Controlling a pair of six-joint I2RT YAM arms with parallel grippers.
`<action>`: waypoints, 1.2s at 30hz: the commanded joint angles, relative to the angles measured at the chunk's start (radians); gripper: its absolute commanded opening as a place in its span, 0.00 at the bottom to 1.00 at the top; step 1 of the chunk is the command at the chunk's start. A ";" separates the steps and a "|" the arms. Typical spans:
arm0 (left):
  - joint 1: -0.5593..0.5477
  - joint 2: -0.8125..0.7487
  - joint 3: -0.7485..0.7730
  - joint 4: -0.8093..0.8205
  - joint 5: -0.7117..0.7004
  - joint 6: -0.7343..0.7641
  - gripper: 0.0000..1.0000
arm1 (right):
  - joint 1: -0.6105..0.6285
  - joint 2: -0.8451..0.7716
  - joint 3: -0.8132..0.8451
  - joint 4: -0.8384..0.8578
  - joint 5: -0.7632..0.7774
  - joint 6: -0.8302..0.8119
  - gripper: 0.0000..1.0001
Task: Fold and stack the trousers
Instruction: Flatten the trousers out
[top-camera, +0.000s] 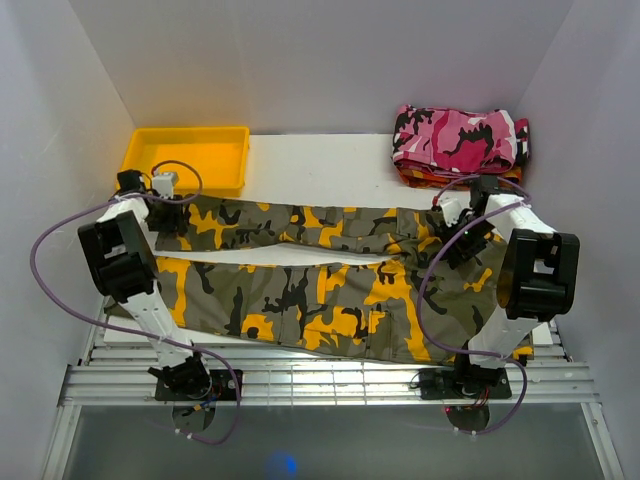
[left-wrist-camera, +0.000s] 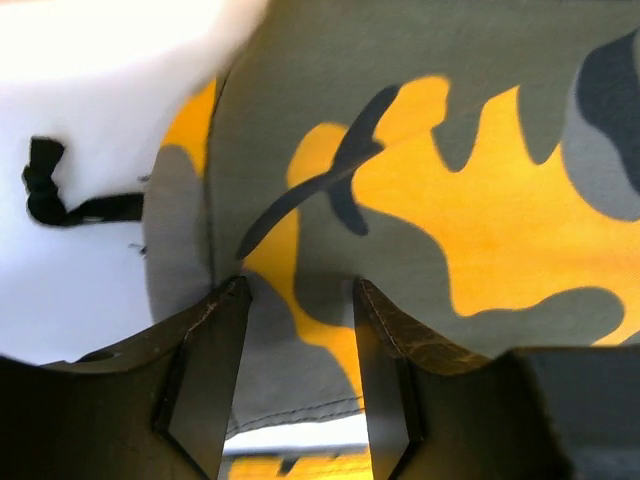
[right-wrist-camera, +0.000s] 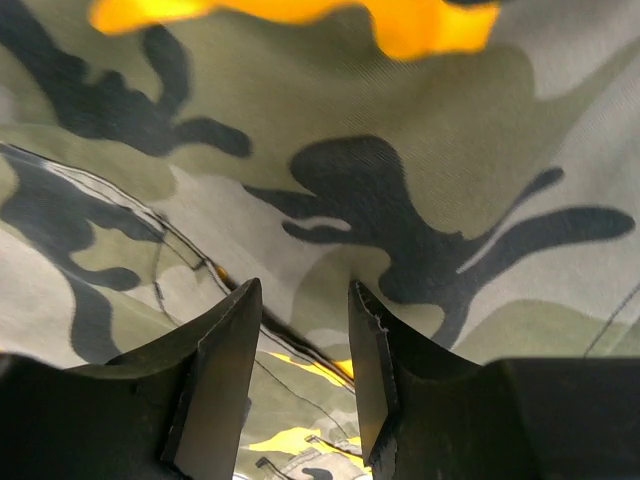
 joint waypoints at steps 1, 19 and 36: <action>0.087 -0.080 -0.121 -0.095 -0.059 0.029 0.57 | -0.009 0.005 -0.006 0.022 0.047 -0.036 0.46; 0.070 -0.243 -0.020 -0.078 -0.007 0.035 0.91 | -0.018 0.045 0.141 -0.029 -0.013 -0.004 0.55; 0.121 0.146 0.203 -0.072 -0.048 -0.061 0.70 | -0.019 0.085 0.166 -0.016 -0.005 0.007 0.57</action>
